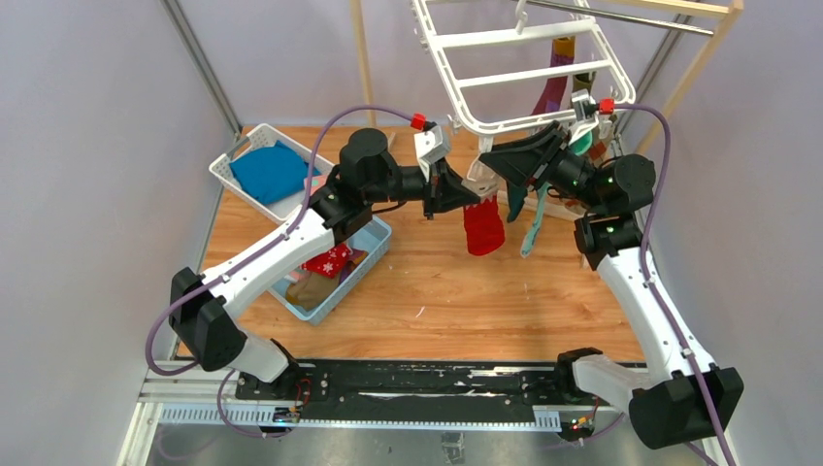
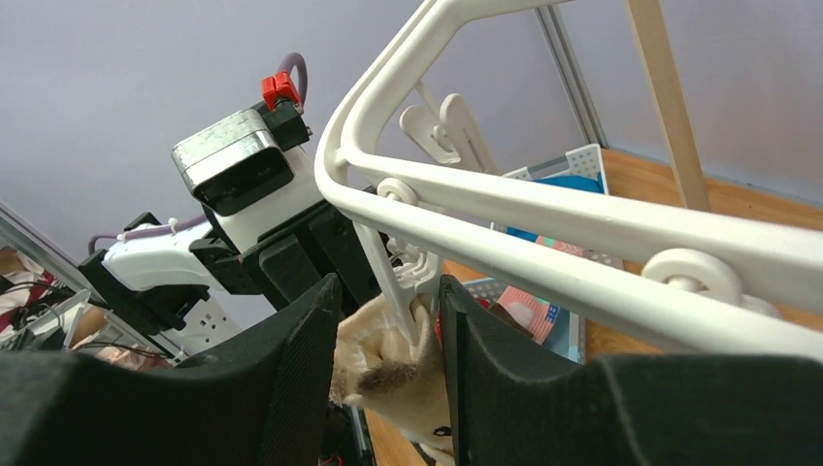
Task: Remove the socks clipped to the hanger
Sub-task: Remove the sock from the hanger.
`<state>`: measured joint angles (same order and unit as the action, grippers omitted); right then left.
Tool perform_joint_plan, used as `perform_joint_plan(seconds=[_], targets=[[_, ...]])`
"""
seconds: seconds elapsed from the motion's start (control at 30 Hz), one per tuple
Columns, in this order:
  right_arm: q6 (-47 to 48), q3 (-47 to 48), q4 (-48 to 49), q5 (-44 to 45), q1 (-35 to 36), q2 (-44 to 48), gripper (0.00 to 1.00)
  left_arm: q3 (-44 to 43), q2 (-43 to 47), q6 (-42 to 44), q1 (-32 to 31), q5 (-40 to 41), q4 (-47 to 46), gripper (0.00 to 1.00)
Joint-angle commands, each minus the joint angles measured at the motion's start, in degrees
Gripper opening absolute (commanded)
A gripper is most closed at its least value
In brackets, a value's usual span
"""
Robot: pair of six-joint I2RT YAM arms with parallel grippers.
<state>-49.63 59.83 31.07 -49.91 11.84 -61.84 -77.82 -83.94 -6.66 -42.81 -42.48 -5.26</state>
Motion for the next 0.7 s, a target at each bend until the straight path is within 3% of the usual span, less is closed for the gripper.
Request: perform_joint_plan(seconds=[0.0, 0.33, 0.67], targets=[[-3.2, -0.3, 6.9, -0.3, -0.7, -0.1, 0.40, -1.2, -0.1, -0.3, 0.1, -0.6, -0.9, 0.00], [-6.0, 0.0, 9.0, 0.2, -1.3, -1.0, 0.24, -1.3, -1.2, -0.5, 0.1, -0.1, -0.8, 0.00], [-11.6, -2.5, 18.3, 2.5, -1.4, -3.2, 0.34, -1.2, -1.3, -0.5, 0.1, -0.4, -0.8, 0.00]])
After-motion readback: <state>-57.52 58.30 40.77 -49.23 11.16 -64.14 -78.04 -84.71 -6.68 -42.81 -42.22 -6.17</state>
